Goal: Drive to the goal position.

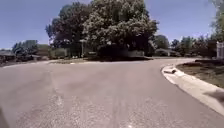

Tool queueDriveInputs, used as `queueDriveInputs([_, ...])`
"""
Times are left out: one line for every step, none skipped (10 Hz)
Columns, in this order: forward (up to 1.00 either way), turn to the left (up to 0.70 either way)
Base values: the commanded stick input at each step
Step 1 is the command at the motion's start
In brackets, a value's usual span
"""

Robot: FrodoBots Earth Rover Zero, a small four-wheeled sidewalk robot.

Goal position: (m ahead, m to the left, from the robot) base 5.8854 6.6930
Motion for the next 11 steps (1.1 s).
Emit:
queueDriveInputs([0.70, 0.35])
queueDriveInputs([0.70, 0.35])
queueDriveInputs([0.70, 0.35])
queueDriveInputs([0.70, 0.35])
queueDriveInputs([0.70, 0.35])
queueDriveInputs([0.70, 0.35])
queueDriveInputs([0.70, 0.35])
queueDriveInputs([0.70, 0.35])
queueDriveInputs([0.70, 0.35])
queueDriveInputs([0.70, 0.35])
queueDriveInputs([0.70, 0.31])
